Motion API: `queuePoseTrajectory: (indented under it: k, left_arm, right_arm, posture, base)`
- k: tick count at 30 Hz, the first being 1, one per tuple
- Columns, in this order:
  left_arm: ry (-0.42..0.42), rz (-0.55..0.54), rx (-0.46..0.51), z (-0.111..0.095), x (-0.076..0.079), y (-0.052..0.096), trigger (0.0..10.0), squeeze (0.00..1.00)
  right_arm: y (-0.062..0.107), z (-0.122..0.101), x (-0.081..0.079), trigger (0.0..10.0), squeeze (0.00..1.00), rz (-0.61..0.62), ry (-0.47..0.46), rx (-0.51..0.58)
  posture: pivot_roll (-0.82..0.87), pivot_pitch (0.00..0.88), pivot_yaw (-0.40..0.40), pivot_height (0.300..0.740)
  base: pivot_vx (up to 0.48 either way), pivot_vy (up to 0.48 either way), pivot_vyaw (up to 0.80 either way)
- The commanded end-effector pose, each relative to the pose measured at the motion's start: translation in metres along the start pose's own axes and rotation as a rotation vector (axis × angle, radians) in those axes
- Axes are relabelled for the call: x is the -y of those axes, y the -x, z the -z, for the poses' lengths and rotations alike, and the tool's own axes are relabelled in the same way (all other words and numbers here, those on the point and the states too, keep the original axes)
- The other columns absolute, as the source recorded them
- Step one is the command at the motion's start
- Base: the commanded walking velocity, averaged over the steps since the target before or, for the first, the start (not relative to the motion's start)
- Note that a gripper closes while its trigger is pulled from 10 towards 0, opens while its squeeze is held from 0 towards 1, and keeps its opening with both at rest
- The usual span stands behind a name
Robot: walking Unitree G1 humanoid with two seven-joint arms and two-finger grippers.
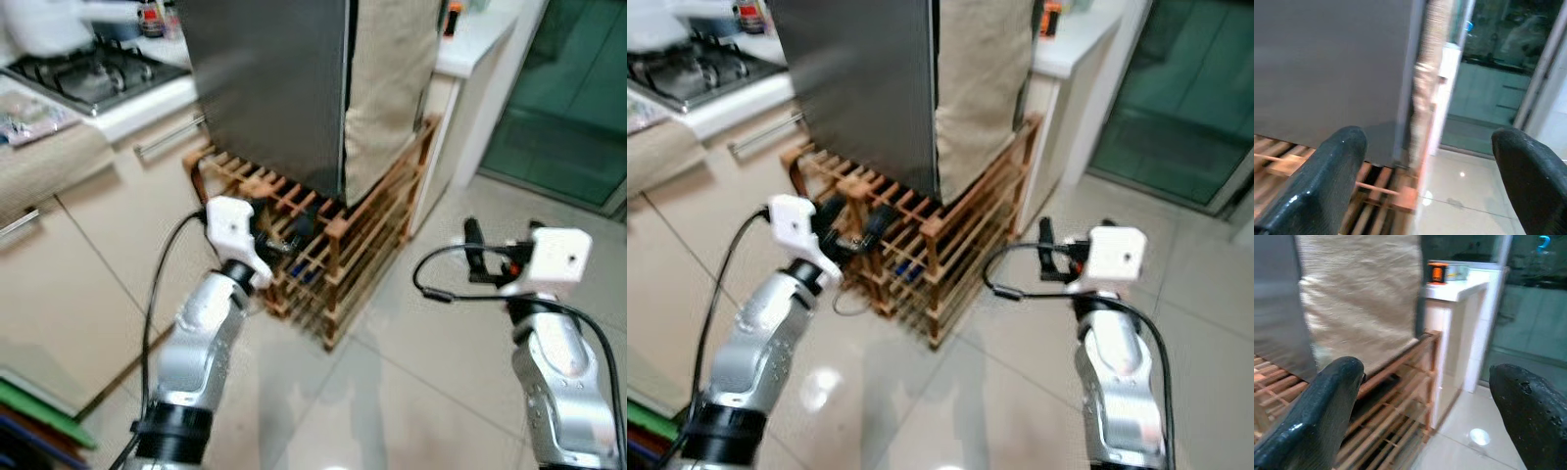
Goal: Restocking fridge
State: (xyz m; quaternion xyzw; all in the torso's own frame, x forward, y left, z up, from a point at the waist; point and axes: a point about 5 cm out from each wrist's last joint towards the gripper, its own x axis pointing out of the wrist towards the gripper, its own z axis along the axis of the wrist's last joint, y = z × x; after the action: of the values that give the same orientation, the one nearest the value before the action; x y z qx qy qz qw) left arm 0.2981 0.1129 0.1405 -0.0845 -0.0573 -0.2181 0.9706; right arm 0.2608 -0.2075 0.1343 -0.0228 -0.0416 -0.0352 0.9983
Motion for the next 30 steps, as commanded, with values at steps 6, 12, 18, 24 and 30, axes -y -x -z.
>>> queuePoseTrajectory:
  k: [6,12,18,24,30]
  left_arm:
    - [-0.045,0.017,0.017,-0.004,-0.002,0.001,10.0,0.00]
    - [-0.077,0.025,0.007,-0.004,-0.001,0.000,10.0,0.00]
    - [-0.061,-0.100,-0.049,0.005,-0.014,-0.002,10.0,0.00]
    - [0.068,-0.296,-0.135,0.029,-0.039,0.011,10.0,0.00]
    - [-0.038,-0.373,-0.118,0.027,-0.056,0.044,10.0,0.00]
  right_arm:
    - [-0.003,0.005,-0.008,10.0,0.00,-0.029,-0.002,-0.014]
    - [-0.006,0.008,-0.011,10.0,0.00,-0.038,0.009,-0.030]
    - [-0.006,0.008,-0.012,10.0,0.00,-0.047,0.009,-0.028]
    - [-0.005,0.007,-0.008,10.0,0.00,-0.038,0.009,-0.019]
    - [0.017,0.013,0.005,10.0,0.00,0.017,0.013,-0.049]
  posture:
    - [-0.19,0.000,0.035,0.740]
    - [-0.19,0.000,0.039,0.740]
    - [-0.19,0.000,0.037,0.740]
    - [-0.20,0.000,0.032,0.740]
    - [-0.20,0.000,0.012,0.740]
  base:
    - [0.465,0.000,0.00]
    - [0.430,0.000,-0.23]
    - [0.044,0.000,-0.66]
    - [0.000,0.000,-0.66]
    - [0.000,0.000,-0.68]
